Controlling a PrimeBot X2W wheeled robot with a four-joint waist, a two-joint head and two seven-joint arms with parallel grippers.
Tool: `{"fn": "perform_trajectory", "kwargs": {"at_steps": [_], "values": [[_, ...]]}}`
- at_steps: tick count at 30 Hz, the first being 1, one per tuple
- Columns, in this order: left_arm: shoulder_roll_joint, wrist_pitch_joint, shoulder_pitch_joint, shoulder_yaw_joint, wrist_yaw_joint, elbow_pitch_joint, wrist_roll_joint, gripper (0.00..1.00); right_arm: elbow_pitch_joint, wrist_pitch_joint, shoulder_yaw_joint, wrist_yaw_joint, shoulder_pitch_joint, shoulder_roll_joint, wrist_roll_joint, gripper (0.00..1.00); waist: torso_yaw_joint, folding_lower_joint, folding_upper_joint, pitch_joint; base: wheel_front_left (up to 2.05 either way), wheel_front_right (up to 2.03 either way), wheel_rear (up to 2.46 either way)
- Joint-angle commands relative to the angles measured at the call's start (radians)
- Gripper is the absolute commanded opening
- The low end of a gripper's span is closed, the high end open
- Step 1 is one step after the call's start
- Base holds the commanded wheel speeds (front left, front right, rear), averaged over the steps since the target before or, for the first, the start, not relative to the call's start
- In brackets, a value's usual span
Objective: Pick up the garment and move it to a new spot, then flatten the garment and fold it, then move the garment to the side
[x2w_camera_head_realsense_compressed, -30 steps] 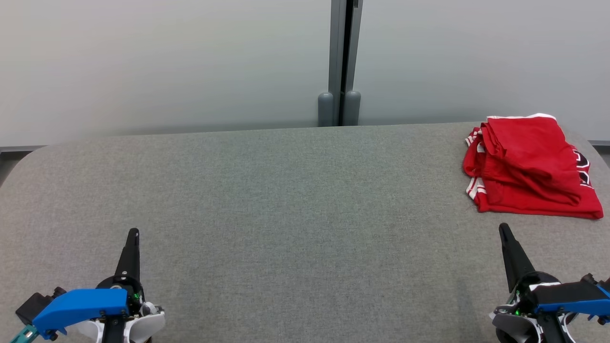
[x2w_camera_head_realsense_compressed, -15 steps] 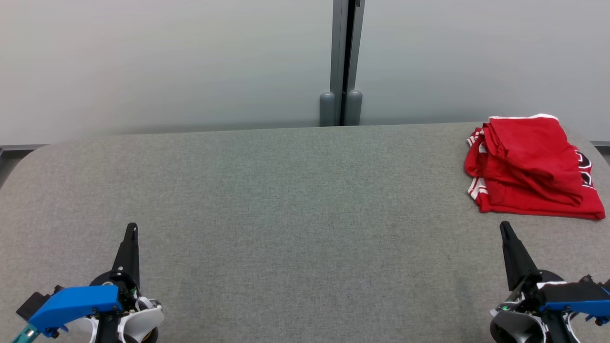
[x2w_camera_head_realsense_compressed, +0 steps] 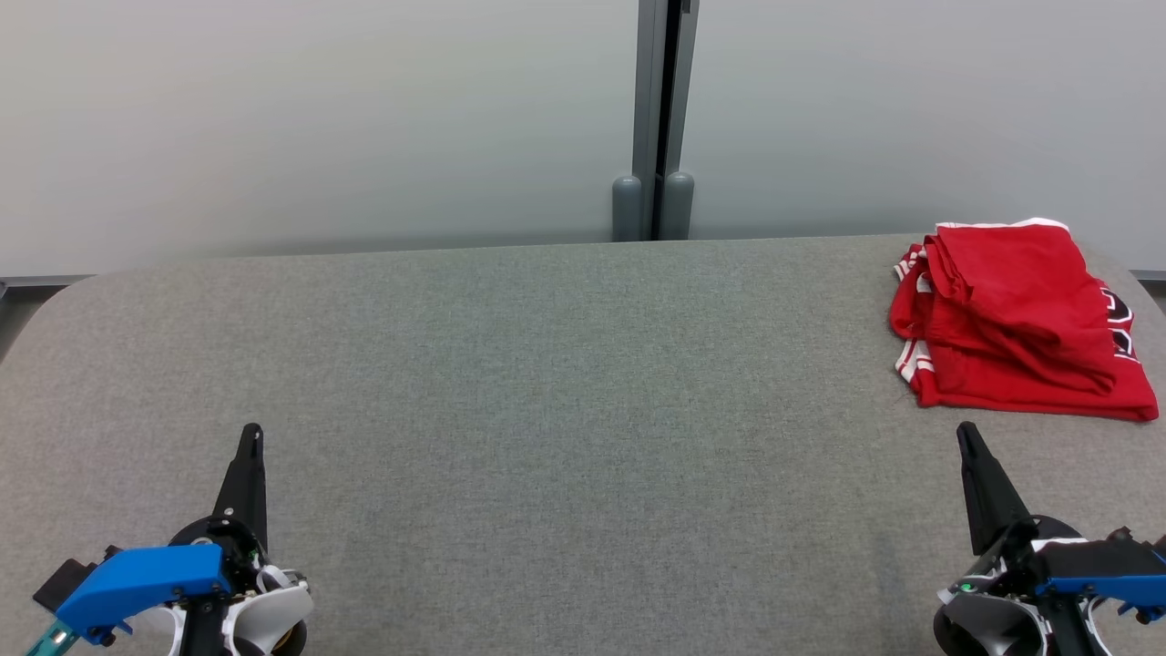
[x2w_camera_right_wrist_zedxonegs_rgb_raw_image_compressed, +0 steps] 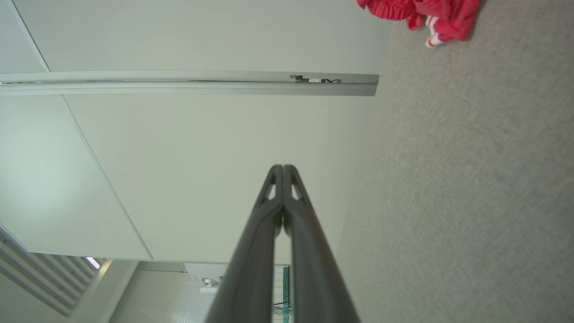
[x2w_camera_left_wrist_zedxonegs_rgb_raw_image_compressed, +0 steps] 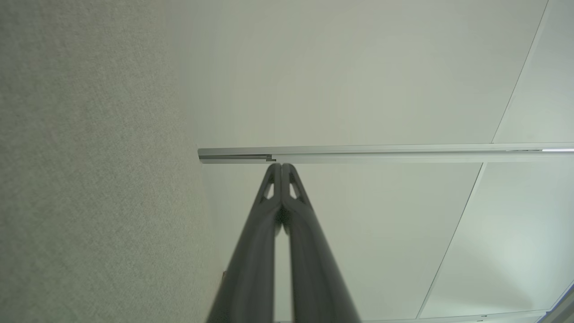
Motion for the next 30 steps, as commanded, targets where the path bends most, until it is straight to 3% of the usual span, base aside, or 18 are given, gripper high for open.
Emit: {"fn": "perform_trajectory", "kwargs": {"at_steps": [1, 30], "values": [[-0.003, 0.004, -0.01, 0.002, -0.005, 0.0, -0.003, 0.0, -0.002, 0.003, -0.003, 0.0, -0.014, -0.007, 0.003, 0.0, 0.0, 0.0, 0.0, 0.0, 0.0, 0.0, 0.0], [-0.003, 0.004, -0.01, 0.002, -0.005, 0.0, -0.003, 0.0, -0.002, 0.003, -0.003, 0.0, -0.014, -0.007, 0.003, 0.0, 0.0, 0.0, 0.0, 0.0, 0.0, 0.0, 0.0]]}}
